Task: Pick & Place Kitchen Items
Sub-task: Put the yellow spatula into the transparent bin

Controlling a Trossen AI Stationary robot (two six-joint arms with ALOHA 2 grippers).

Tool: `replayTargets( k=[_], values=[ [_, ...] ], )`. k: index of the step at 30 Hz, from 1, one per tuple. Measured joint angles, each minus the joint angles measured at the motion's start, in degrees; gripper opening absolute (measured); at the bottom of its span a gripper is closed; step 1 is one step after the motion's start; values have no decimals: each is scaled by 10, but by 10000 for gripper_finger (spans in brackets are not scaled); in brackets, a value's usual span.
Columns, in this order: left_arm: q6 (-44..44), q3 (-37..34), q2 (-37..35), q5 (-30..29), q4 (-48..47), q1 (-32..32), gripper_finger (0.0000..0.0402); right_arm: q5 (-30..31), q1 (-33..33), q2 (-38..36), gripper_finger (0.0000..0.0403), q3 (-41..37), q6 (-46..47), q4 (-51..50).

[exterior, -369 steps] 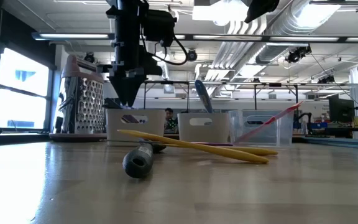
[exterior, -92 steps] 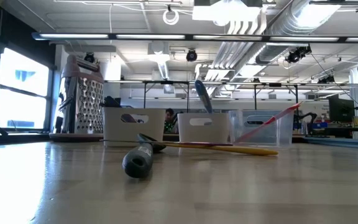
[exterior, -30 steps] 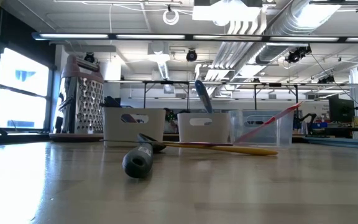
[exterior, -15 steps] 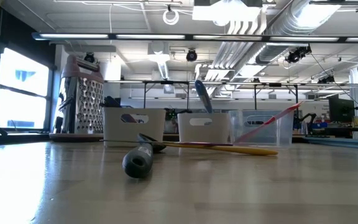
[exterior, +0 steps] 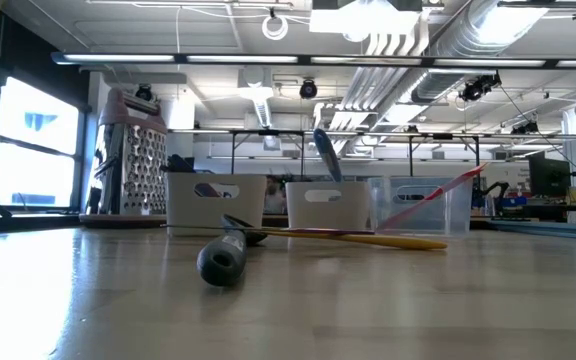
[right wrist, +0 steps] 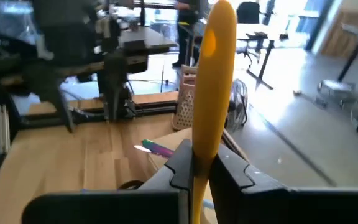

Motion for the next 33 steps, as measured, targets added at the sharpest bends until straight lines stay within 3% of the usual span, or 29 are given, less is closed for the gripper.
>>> replayTargets(
  k=[5,11,17,25,33],
  values=[
    [-12,0,0,-37,-39,0,219,-25,-34,-24,19,0,34,-12],
    [43,0,0,-110,-80,0,219,-68,-81,-28,19,0,35,-15],
    [134,0,-5,-231,-98,0,219,-147,-164,-6,19,0,36,4],
    [224,0,-21,-390,-115,0,219,-364,-358,47,19,0,15,31],
    [191,0,-39,-422,-175,0,219,-602,-490,138,21,0,-54,106]
  ],
)
